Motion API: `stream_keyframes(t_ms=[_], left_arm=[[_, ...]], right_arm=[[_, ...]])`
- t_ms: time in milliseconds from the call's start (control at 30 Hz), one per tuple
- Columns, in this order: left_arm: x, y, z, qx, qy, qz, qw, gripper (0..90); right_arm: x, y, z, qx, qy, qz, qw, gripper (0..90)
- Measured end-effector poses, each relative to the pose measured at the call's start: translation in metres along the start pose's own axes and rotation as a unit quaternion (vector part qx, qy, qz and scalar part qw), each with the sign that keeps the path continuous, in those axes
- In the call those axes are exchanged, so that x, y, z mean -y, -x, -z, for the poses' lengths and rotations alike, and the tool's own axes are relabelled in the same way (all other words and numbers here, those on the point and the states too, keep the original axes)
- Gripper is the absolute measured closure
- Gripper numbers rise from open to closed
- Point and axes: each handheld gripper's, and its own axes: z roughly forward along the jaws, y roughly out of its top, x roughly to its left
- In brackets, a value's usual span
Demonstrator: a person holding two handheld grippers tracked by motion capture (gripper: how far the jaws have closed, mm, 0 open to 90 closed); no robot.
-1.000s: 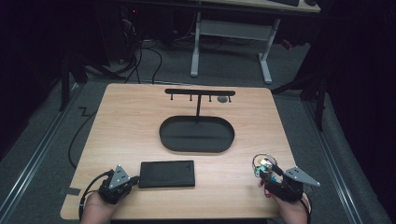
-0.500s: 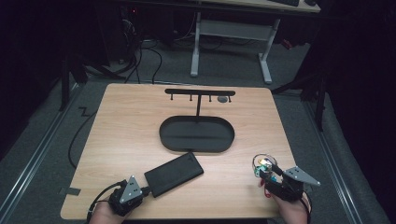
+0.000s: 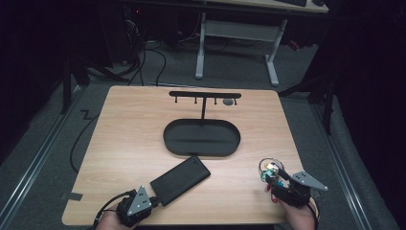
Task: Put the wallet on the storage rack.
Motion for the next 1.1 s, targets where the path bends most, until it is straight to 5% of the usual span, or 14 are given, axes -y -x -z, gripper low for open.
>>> stream_keyframes(t_ms=[200, 633, 1100], left_arm=[[0.000, -0.001, 0.006, -0.014, 0.019, 0.002, 0.9997, 80.8], [-0.012, 0.004, -0.006, -0.016, 0.034, -0.006, 0.9993, 46.1], [-0.047, 0.015, -0.056, -0.027, 0.004, -0.067, 0.9974, 40.8]], right_arm=[[0.000, 0.002, 0.000, 0.000, -0.001, -0.003, 1.0000, 40.8], [0.000, 0.000, -0.001, 0.001, -0.001, 0.000, 1.0000, 40.8], [0.001, 0.003, 0.002, -0.004, 0.003, -0.006, 1.0000, 40.9]])
